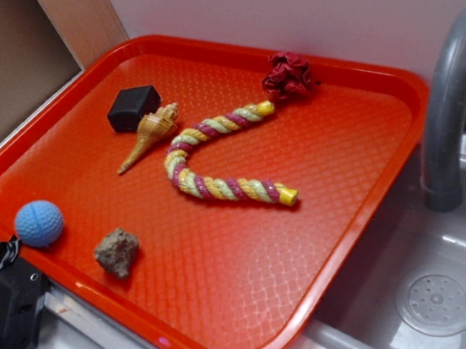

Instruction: Grab the red paper.

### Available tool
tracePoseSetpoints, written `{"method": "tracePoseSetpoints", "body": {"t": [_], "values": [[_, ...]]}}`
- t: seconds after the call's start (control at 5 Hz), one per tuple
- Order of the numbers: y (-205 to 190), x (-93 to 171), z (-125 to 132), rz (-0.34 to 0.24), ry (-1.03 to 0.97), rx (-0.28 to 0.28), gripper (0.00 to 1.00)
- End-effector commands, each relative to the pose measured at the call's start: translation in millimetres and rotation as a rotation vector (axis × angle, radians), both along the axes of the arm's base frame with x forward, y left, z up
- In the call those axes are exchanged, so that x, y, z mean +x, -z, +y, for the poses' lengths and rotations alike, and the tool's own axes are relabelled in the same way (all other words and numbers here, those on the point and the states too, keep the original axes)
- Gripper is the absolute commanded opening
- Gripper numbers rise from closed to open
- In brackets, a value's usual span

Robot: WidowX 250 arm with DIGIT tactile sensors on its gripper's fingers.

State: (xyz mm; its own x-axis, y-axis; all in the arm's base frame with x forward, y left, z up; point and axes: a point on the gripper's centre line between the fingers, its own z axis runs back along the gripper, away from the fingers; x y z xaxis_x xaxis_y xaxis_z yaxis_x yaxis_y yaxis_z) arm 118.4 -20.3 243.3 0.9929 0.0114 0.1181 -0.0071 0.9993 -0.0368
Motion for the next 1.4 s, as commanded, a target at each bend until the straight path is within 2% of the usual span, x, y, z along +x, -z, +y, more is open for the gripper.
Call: {"method": "tracePoseSetpoints", "body": {"t": [0.0, 0.2, 0.4, 0.6, 0.8, 1.0, 1.2], "values": [[0, 0, 0, 0.0, 0.0, 0.0, 1.0], [12, 25, -9, -0.036, -0.075, -0.03, 1.0], [24, 50, -18, -0.116, -0.114, -0.071, 1.0], [42, 90, -29, -0.23, -0.141, -0.086, 1.0], [66, 131, -44, -0.278, -0.13, -0.079, 1.0], [90, 165, -48, -0.271, -0.123, -0.062, 1.0], [107, 188, -49, -0.275, -0.125, -0.018, 1.0]]}}
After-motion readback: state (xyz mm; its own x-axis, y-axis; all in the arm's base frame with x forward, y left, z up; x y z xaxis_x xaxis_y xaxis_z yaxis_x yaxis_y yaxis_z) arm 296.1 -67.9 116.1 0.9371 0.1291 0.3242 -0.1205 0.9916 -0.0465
